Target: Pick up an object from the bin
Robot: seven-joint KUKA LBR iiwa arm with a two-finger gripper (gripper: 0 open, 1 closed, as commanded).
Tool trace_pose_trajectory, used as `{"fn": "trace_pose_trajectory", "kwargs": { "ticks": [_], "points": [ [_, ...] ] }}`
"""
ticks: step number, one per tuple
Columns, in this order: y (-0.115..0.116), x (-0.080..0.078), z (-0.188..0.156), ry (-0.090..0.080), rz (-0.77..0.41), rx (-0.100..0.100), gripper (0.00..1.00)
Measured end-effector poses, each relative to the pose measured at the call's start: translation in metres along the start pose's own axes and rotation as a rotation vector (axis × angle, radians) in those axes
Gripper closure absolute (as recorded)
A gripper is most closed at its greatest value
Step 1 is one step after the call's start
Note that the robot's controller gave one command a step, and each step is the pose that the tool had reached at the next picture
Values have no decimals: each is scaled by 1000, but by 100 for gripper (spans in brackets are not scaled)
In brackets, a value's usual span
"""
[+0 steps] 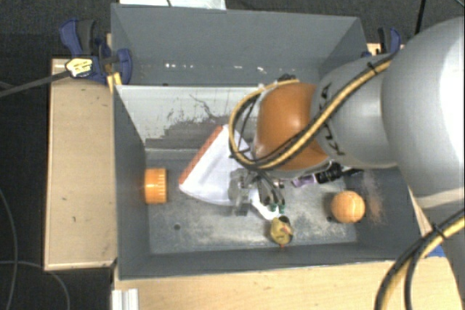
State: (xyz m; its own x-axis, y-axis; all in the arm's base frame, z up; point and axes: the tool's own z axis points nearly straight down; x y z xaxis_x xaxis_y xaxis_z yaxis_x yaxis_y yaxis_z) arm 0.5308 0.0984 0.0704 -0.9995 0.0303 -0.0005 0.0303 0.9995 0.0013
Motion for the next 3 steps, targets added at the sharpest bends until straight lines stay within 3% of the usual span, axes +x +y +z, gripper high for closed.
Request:
{"fn": "trace_pose_trajectory", "kwargs": {
  "ticks": [3],
  "points": [
    [0, 1, -13, 2, 2, 1, 100]
  ]
}}
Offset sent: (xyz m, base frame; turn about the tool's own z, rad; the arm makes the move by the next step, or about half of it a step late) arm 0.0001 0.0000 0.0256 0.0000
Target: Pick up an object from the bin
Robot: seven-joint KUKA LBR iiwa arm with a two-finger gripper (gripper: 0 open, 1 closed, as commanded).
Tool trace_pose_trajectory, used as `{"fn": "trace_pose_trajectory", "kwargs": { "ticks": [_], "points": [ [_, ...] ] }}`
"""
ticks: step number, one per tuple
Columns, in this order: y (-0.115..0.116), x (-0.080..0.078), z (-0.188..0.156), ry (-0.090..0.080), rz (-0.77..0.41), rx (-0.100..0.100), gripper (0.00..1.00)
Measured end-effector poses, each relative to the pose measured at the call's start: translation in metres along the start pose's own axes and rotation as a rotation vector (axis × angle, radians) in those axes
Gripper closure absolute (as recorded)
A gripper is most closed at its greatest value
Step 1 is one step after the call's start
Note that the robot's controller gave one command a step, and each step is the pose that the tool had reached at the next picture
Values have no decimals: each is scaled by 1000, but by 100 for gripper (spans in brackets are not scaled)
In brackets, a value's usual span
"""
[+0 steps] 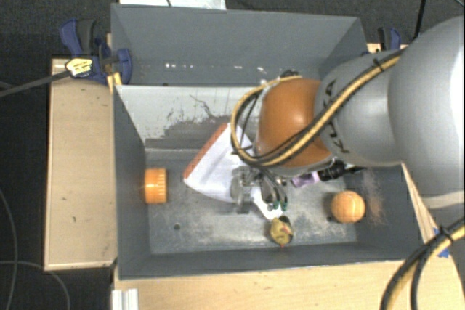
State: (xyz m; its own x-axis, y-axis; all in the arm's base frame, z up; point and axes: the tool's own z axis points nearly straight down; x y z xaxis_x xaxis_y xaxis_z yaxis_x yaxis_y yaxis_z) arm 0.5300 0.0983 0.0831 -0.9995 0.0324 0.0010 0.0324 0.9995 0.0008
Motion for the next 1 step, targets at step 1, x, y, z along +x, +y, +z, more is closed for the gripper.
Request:
{"fn": "trace_pose_trajectory", "kwargs": {
  "ticks": [1],
  "points": [
    [0, 1, -12, 4, 1, 1, 100]
  ]
}}
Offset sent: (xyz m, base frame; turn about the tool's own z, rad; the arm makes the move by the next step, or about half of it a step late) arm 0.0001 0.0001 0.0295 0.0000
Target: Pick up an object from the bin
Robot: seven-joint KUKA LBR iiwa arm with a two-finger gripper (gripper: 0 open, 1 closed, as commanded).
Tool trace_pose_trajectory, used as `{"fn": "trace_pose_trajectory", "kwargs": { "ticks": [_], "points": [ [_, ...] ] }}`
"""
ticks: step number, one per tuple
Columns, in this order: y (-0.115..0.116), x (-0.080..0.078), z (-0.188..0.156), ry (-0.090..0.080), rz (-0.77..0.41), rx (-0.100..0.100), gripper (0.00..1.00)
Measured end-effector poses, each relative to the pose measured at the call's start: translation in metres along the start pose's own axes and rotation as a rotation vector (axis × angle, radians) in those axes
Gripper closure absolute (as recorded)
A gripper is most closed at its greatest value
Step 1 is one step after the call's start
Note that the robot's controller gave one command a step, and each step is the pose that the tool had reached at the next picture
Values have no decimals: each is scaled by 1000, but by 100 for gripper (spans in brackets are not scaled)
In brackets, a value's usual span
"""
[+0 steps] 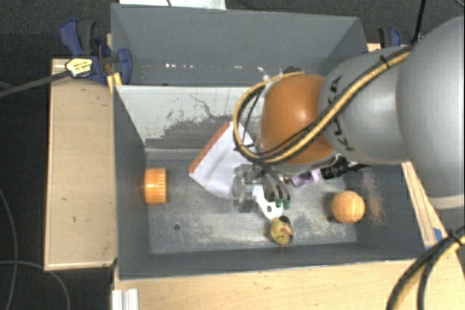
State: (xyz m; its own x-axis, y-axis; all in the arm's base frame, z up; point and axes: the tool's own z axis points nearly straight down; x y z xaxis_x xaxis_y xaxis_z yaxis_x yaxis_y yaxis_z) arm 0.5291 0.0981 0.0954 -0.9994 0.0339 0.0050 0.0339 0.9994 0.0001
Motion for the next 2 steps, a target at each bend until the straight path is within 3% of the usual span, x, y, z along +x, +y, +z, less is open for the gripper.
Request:
{"fn": "trace_pose_trajectory", "kwargs": {
  "ticks": [2],
  "points": [
    [0, 0, -42, -1, 1, 0, 100]
  ]
}}
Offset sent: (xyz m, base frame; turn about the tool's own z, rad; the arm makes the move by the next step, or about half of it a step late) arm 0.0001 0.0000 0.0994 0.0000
